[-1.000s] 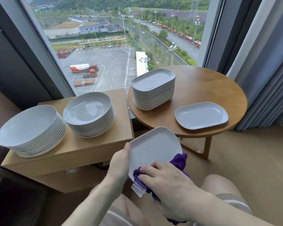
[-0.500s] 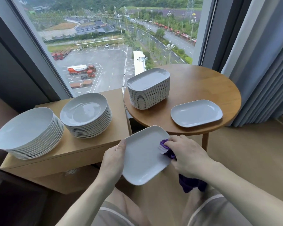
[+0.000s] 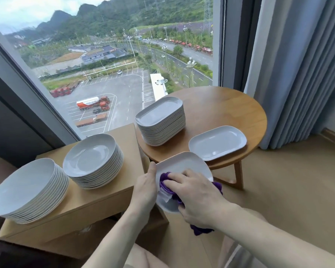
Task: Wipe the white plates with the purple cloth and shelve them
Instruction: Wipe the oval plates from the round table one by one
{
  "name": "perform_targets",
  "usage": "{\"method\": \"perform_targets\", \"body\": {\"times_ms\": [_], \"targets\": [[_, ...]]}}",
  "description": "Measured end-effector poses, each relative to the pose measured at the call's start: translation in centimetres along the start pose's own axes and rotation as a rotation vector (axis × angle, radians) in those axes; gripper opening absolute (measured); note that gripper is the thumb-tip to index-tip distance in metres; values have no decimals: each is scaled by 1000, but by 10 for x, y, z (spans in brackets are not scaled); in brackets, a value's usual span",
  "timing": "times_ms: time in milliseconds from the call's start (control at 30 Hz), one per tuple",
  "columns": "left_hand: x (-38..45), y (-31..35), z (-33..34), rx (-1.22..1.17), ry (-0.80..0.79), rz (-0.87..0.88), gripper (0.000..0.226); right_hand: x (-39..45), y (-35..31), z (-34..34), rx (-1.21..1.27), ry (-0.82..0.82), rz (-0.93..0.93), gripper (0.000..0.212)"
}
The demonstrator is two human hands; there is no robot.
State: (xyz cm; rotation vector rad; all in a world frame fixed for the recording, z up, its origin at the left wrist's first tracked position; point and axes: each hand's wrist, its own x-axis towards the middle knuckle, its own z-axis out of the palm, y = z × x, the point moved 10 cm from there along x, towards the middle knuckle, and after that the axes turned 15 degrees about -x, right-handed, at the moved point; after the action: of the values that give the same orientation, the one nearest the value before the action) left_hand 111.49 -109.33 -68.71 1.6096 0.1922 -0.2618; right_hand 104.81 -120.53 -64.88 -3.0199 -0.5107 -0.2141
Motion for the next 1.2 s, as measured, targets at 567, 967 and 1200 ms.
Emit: {"method": "perform_targets", "body": {"times_ms": [567, 967, 1200], "targets": [[60, 91, 39, 36, 129, 167, 47, -2, 117, -9, 51, 43, 398, 47], [169, 148, 22, -260, 259, 56, 35, -21, 171, -24, 248, 251, 617, 59], [208, 137, 1, -147, 370, 83, 39, -23, 178, -23, 298, 268, 628, 59]]}}
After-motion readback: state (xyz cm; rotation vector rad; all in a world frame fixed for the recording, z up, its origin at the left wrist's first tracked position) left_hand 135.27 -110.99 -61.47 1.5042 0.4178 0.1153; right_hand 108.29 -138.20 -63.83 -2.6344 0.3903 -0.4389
